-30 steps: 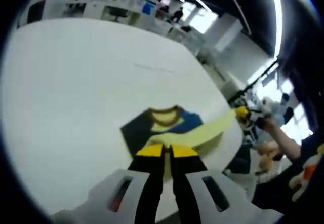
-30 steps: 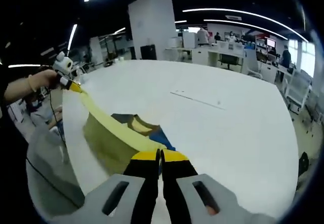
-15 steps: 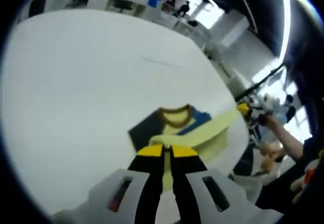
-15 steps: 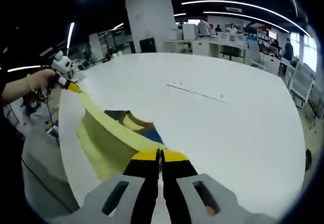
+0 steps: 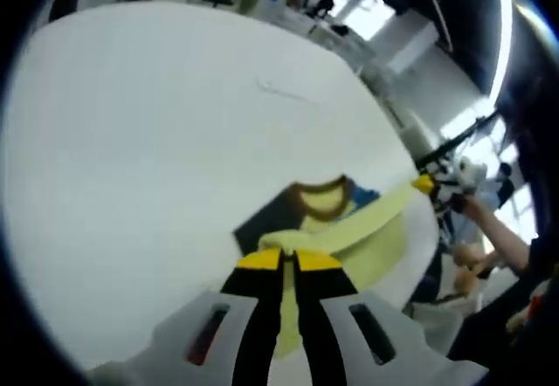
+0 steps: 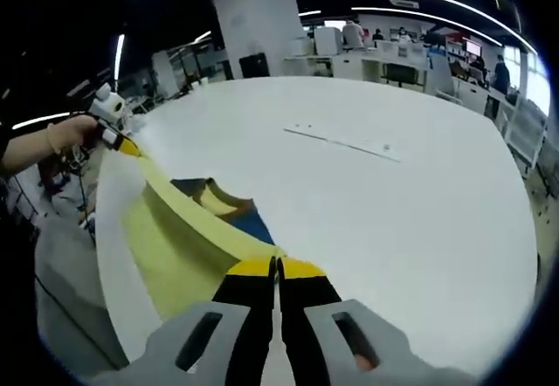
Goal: Fold the garment on the visible template until the final outline fits inside the template.
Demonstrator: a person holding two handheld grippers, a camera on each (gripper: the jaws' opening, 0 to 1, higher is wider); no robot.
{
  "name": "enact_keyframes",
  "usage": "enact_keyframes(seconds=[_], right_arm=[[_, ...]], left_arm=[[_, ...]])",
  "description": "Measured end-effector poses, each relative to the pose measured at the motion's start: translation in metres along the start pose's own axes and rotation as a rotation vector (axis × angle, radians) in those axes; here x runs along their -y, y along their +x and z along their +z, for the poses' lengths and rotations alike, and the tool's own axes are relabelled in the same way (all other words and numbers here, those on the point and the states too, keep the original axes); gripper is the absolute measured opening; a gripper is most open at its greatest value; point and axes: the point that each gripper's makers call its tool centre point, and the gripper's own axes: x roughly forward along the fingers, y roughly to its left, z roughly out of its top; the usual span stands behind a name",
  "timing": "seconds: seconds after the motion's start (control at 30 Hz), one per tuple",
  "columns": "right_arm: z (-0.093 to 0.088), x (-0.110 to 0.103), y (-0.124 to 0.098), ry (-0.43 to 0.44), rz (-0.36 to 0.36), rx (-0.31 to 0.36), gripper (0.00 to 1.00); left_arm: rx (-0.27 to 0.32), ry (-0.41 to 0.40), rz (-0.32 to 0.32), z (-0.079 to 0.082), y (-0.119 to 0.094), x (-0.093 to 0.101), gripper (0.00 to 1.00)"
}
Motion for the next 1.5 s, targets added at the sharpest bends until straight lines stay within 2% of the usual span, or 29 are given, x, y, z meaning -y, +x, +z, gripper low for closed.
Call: enact_keyframes(seconds=[0.1,0.17,0.7,1.03,1.3,1.5], right_arm=[[-0.003,0.003,0.006,0.005,0.001,-0.007,0.01],[-0.004,0.004,0.010,0.004,0.004,-0.015,0.01],[-0.024,0.023,0.045,0.014,0.015,-0.076,0.01],[-0.036,0.029,0.063,0.019,0.028,-0.110,0.01],[-0.043,0.024,0.068,0.022,0.027,-0.119,0.01],[-0.041,0.024,0.068,0.043,0.028,-0.101,0.01]], left_arm=[[-0.011,-0.002,0.003,-0.004,-0.001,0.000,0.00],[-0.020,-0.004,0.003,-0.003,0.003,-0.008,0.00],[-0.040,-0.053,0.023,0.003,0.041,-0.040,0.00],[-0.077,-0.063,0.044,-0.001,0.061,-0.055,0.00],[-0.094,-0.083,0.060,-0.008,0.070,-0.063,0.01],[-0.099,-0.087,0.061,-0.009,0.073,-0.067,0.01]])
